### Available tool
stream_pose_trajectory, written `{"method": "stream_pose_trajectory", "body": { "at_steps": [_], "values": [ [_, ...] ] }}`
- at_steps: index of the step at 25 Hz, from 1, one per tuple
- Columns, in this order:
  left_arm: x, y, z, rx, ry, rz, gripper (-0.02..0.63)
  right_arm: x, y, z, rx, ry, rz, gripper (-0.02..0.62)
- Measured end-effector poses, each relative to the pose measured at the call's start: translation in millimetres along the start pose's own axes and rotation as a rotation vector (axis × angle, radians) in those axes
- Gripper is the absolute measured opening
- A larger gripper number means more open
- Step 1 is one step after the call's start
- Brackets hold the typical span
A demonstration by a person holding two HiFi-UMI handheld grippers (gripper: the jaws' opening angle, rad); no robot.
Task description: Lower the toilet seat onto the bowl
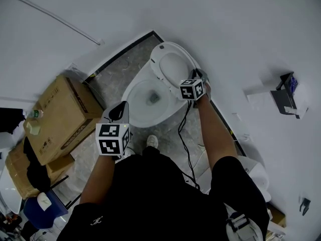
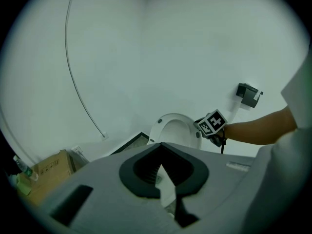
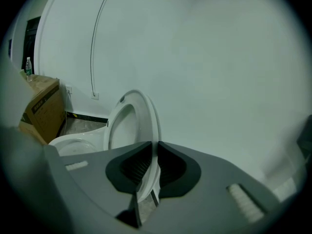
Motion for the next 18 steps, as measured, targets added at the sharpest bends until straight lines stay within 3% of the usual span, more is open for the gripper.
{"method": "stream_pose_trajectory", "body": {
  "at_steps": [10, 18],
  "values": [
    [2, 8, 4, 0.003, -0.008, 0.011, 0.009, 17, 0, 27, -0.036, -0.064, 0.002, 0.051],
    [9, 21, 14, 0.004, -0.015, 0.034, 0.009, 37, -1, 50, -0.059, -0.164, 0.025, 0.055]
  ]
}}
Point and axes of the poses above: the fingertips, and each gripper's own axes: z backward along the fingers, x to its left, y out of its underside, the point moved 5 cm from there along z, backward along the fingers, and after that the axes turned 10 degrees about y, right-handed, at the moved point
